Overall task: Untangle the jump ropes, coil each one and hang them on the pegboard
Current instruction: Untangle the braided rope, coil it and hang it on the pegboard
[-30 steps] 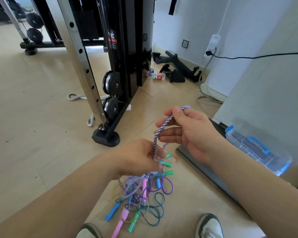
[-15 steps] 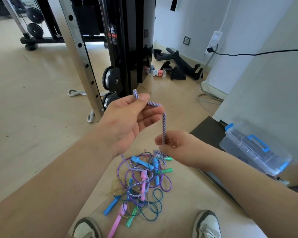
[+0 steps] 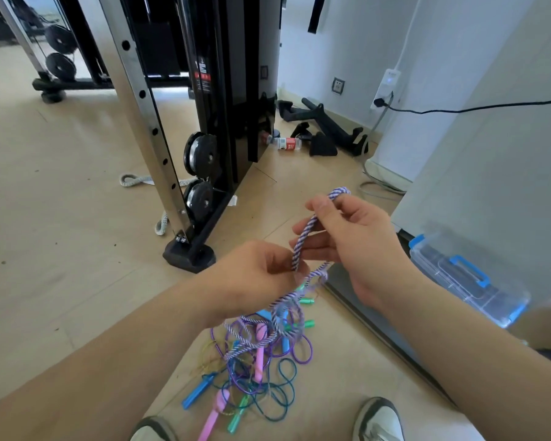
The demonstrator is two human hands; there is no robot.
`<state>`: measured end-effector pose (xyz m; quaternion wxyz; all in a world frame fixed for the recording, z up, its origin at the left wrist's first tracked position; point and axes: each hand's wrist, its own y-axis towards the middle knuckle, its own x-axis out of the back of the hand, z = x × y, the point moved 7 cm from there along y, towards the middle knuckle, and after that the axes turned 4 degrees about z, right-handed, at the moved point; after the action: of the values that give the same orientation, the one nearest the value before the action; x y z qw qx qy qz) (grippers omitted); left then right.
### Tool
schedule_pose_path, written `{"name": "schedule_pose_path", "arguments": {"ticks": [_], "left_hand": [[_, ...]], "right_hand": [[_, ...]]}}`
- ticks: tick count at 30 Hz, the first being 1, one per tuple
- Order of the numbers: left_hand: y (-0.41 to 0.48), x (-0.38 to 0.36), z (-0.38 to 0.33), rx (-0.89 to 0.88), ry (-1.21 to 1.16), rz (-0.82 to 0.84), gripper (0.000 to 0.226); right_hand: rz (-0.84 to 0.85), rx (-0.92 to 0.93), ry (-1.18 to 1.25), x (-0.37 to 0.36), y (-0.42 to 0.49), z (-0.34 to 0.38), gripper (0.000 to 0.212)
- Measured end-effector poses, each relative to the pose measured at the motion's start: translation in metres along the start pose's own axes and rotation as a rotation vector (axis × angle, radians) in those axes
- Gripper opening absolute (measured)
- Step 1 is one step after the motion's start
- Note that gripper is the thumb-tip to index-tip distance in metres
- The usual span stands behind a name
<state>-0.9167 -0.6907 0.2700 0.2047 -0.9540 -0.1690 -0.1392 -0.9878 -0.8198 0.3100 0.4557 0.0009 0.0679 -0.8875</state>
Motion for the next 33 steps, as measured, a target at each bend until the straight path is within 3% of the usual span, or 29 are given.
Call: {"name": "schedule_pose_path", "arguments": {"ticks": [3, 10, 13, 15, 17, 19, 20, 21, 23, 26, 28, 29, 33], "left_hand": [[0.0, 0.013, -0.008, -0.062, 0.074, -0.184, 0.023], [-0.009, 0.044, -0.021, -0.125, -0.491, -0.493, 0.025], [-0.007, 0.059, -0.016, -0.117, -0.816, -0.564, 0.025], [-0.003, 0.062, -0.011, -0.076, -0.969, -0.515, 0.032], [0.002, 0.055, -0.002, 0.05, -0.905, -0.396, 0.038], [0.006, 0.04, 0.007, 0.128, -0.68, -0.24, 0.026], [0.008, 0.029, 0.009, 0.131, -0.537, -0.128, 0.034], [0.007, 0.015, 0.009, 0.123, -0.398, -0.012, 0.041], [0.005, -0.007, 0.01, 0.106, -0.146, 0.129, 0.032], [0.009, -0.013, 0.021, 0.103, 0.259, 0.102, 0.004], [0.01, -0.007, 0.022, 0.099, 0.479, 0.023, 0.026], [0.01, -0.004, 0.019, 0.086, 0.437, -0.016, 0.03], [0.008, 0.012, -0.009, 0.007, -0.216, -0.216, 0.025]], "right_hand": [[-0.002, -0.064, 0.082, 0.006, 0.007, -0.006, 0.03], [0.55, -0.232, -0.538, -0.011, -0.006, -0.057, 0.038], [0.636, -0.214, -0.784, -0.011, -0.013, -0.066, 0.017], [0.559, -0.198, -0.868, -0.008, -0.01, -0.065, 0.018], [0.399, -0.186, -0.669, -0.007, -0.003, -0.057, 0.02], [0.222, -0.119, -0.422, -0.004, 0.002, -0.039, 0.019], [0.168, -0.093, -0.315, -0.004, 0.003, -0.031, 0.018], [0.142, -0.073, -0.221, -0.005, 0.003, -0.025, 0.017], [0.132, -0.05, -0.135, -0.008, 0.003, -0.015, 0.018], [0.093, -0.042, -0.032, -0.008, 0.006, -0.006, 0.02], [0.064, -0.042, 0.02, -0.006, 0.009, -0.003, 0.023], [0.073, -0.05, 0.019, -0.005, 0.011, -0.004, 0.026], [0.146, -0.169, -0.142, 0.002, 0.016, -0.035, 0.049]]}}
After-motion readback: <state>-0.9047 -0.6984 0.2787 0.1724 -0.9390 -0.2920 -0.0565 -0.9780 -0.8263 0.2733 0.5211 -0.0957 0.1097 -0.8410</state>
